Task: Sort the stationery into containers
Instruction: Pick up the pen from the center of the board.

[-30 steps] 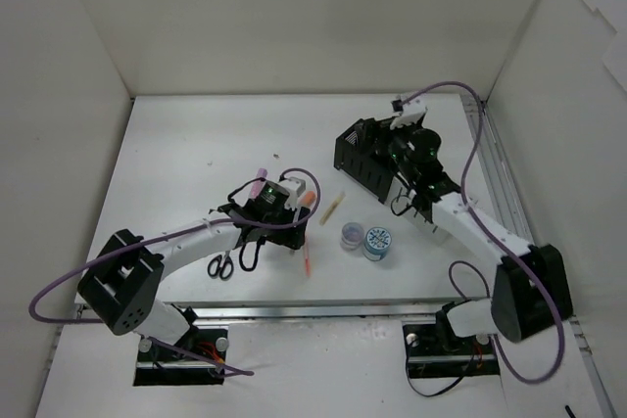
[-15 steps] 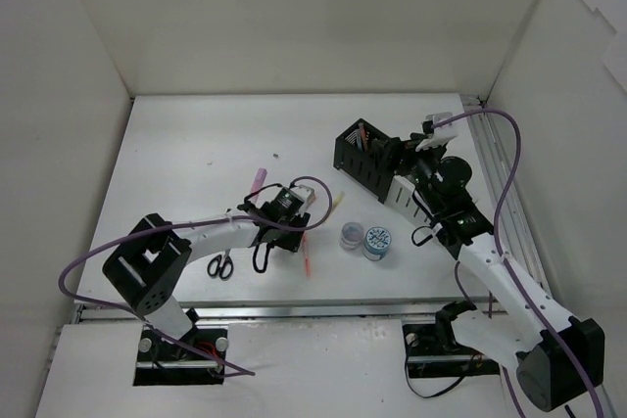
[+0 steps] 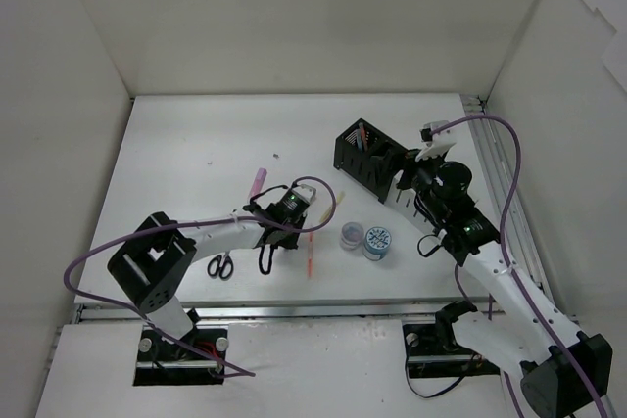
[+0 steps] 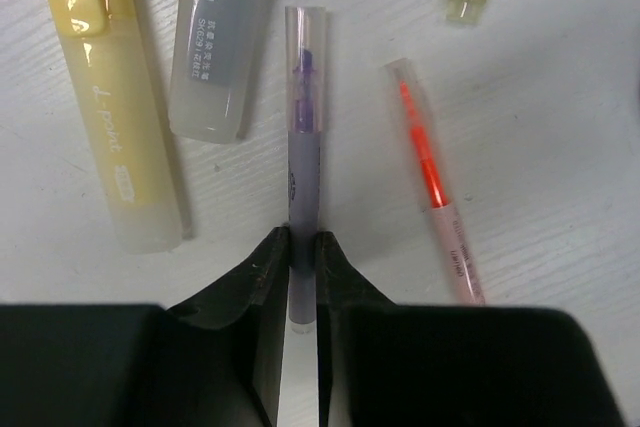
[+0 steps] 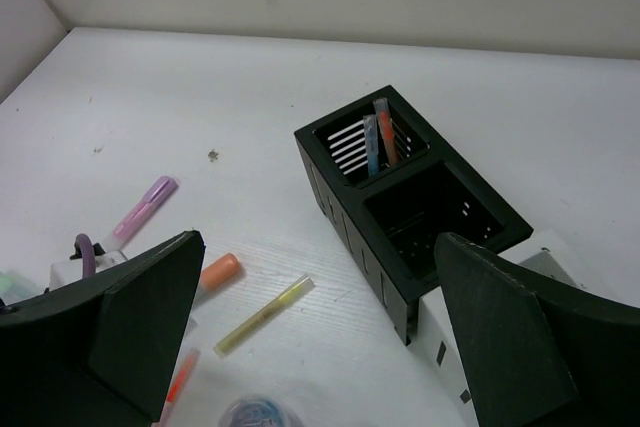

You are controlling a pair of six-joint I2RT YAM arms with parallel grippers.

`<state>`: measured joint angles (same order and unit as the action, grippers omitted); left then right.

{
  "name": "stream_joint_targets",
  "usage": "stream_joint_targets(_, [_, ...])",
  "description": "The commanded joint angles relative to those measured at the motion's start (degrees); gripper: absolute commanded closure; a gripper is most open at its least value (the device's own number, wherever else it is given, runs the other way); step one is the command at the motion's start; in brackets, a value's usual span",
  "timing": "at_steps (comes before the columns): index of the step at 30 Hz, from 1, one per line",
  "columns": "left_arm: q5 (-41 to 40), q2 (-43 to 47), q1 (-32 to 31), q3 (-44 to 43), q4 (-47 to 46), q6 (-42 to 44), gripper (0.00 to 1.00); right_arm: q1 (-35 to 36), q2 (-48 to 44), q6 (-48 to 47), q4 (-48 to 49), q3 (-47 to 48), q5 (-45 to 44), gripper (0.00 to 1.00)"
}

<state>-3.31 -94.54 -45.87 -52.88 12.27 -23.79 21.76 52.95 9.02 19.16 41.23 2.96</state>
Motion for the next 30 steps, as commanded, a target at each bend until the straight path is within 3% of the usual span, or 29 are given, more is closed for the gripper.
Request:
stream_joint_targets(1, [-1.9, 3.1, -0.3, 0.0, 0.2, 0.1, 1.0, 0.4, -1.2, 1.4, 0.9, 2.2, 3.4, 0.02])
stream_joint_targets(8, [-4.2, 13.9, -0.8, 3.1, -2.1, 0.5, 1.0, 0.7, 1.9, 7.8, 1.9, 1.7, 14.4, 0.02])
stream_joint_targets(15, [-1.7, 31.0, -1.3, 10.2, -16.2, 5.8, 1.0, 2.4, 10.8, 18.8, 14.9, 1.6, 25.0, 0.02])
stream_joint_targets(19, [-2.2, 33.0, -1.3, 9.0, -17.0, 8.8, 1.0, 7.9, 16.2, 21.4, 19.4, 4.5, 27.2, 0.02])
stream_joint_targets(30, [-1.2, 31.4, -1.3, 6.4, -20.4, 10.3, 1.0, 14.9, 27.0, 28.1, 25.8, 7.3, 20.9, 0.05])
